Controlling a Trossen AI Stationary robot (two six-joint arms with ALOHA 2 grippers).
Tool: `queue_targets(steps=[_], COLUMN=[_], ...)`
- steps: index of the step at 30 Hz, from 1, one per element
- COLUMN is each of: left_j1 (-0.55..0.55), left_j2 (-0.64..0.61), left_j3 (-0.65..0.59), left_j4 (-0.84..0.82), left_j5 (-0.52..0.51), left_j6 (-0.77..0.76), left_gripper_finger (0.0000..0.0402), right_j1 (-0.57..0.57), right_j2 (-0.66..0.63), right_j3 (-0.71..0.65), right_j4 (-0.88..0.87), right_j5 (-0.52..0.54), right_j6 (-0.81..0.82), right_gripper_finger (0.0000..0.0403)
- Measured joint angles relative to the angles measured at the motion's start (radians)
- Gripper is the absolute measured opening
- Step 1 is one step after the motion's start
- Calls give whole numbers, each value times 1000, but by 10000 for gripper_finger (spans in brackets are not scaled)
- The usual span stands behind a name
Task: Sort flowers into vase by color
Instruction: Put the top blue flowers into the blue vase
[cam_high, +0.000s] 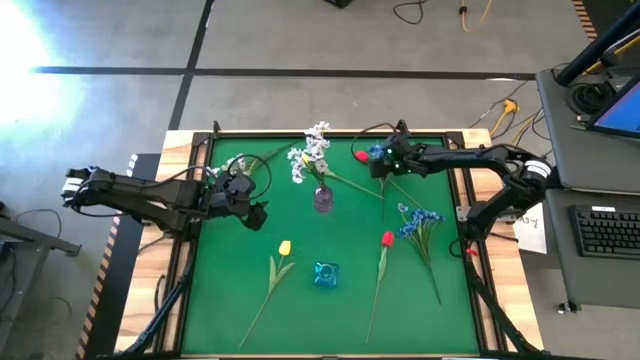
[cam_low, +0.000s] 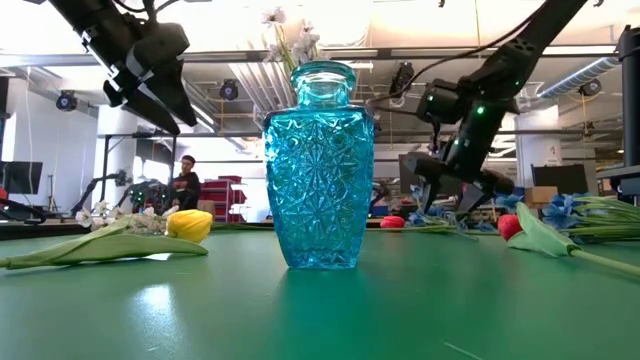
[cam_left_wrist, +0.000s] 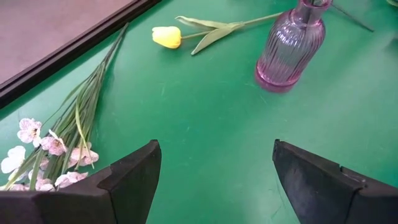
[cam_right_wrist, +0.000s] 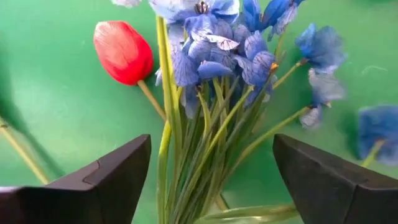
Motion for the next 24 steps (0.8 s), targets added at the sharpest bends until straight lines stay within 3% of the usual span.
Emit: queue_targets(steps=[9, 20, 24], left_j1=[0, -2, -2], left_j2=[0, 0, 0], left_j3=[-1, -2, -2], left_j4=[-4, -5, -4], left_j5=[-3, -6, -7], left_j6=[11, 7, 7], left_gripper_finger=[295, 295, 295], right_j1=[0, -5, -8], right_j2=[147, 48, 55], right_j3=[55, 91, 92], right_j4=[-26, -77, -84], right_j5=[-31, -42, -30], right_j6=[-8, -23, -23], right_gripper_finger=[326, 324, 306])
